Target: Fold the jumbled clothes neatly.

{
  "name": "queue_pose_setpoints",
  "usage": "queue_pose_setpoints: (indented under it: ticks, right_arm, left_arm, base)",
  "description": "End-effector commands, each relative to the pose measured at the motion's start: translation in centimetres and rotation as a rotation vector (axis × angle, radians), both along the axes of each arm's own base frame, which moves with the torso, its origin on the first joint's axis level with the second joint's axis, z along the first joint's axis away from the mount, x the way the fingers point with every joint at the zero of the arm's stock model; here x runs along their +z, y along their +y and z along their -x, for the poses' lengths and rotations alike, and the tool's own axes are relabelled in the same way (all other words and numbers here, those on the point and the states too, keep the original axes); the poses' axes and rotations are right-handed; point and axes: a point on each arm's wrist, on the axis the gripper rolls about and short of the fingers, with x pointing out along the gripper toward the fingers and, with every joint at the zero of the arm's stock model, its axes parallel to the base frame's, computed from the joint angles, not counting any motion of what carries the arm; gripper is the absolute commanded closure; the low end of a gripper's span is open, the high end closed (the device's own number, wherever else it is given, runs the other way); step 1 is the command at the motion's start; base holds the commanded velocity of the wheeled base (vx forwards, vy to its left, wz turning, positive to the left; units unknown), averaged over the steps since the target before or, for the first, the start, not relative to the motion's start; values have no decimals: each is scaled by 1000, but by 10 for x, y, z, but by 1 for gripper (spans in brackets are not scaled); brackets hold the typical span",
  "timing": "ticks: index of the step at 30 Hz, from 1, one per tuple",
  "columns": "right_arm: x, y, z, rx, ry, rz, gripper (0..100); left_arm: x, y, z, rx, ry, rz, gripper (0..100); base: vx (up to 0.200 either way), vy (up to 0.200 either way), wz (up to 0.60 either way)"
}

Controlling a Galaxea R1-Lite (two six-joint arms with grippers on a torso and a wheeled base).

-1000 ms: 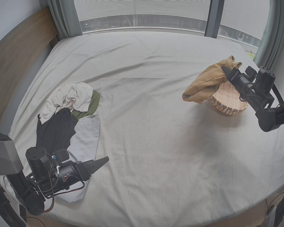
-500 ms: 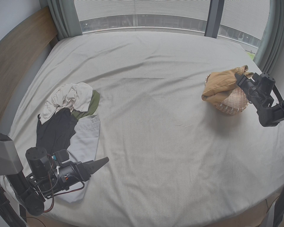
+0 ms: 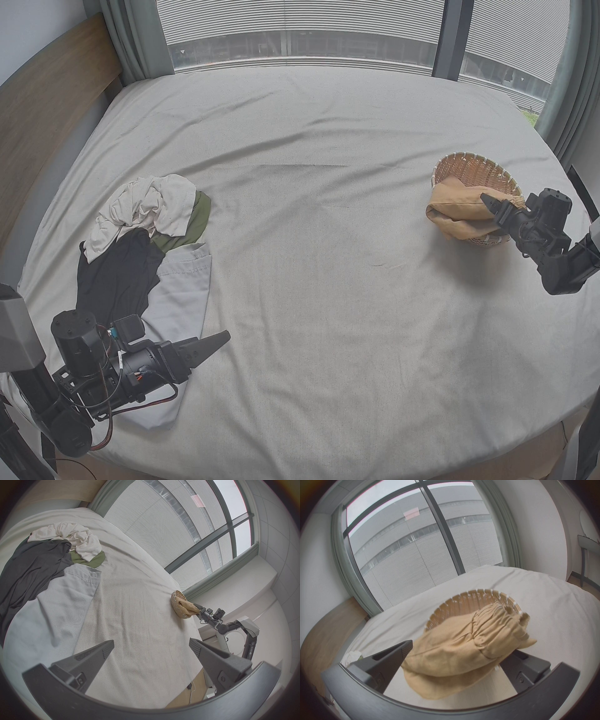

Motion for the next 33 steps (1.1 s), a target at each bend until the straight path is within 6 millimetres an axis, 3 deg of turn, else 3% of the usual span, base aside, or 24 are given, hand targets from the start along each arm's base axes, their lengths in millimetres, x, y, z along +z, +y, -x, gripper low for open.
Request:
queue_pose_setpoints:
  ticks: [1,6,17,28,33]
  right_arm:
    - [11,9,36,24,45,20,0]
    - [15,12,56,36,54,20,0]
    - [7,11,66,38,106,34,0]
    - [17,39,135,187,95,141,0]
    - [13,69,168,374,92,155,0]
  left_arm:
    - [1,-1,0,-4,-5,2,0]
    - [0,-4,0,-15,-3,2,0]
    - [1,-8,0,-32,-9,2,0]
    - [6,-10,0,-41,-32,12,0]
    - [25,-19,16,-104,-104,45,0]
  base:
    - [0,0,0]
    - [0,0,0]
    - [0,0,0]
    - [0,0,0]
    - [0,0,0]
